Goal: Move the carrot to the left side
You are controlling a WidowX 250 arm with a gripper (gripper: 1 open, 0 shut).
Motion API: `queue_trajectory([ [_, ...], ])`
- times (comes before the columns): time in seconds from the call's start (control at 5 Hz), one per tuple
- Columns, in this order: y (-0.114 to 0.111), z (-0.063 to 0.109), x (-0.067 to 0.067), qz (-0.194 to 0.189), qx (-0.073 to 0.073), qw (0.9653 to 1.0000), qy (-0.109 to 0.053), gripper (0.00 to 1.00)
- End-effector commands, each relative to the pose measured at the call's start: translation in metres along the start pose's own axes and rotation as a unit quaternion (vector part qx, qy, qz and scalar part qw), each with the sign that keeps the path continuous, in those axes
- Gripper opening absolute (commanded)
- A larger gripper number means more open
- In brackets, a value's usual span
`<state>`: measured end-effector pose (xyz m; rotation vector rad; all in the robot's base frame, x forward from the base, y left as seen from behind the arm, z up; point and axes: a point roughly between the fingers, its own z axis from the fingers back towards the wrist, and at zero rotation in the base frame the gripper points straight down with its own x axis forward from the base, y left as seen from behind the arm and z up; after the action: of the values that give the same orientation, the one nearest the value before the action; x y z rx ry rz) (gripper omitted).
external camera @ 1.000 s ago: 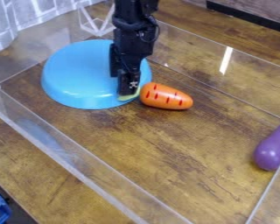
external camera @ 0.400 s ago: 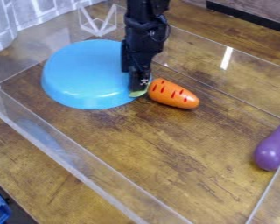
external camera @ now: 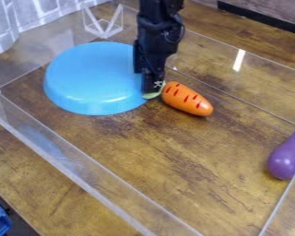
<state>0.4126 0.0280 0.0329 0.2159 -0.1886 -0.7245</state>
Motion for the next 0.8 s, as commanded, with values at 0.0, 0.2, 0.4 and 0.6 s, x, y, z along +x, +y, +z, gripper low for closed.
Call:
queue_trajectory([
  [0.0, -0.0122, -0.0237, 0.0021, -0.008, -0.019, 0.9997, 0.014, 1.0],
  [0.2, -0.0128, -0.0261, 0.0062, -0.009, -0.022, 0.9996, 0.013, 1.0],
  [0.4, -0.0141, -0.0282, 0.0076, -0.007, -0.026, 0.9995, 0.014, 1.0],
  [0.6, -0.0209, -0.0285, 0.0035, 0.003, -0.026, 0.9996, 0.012, 1.0],
])
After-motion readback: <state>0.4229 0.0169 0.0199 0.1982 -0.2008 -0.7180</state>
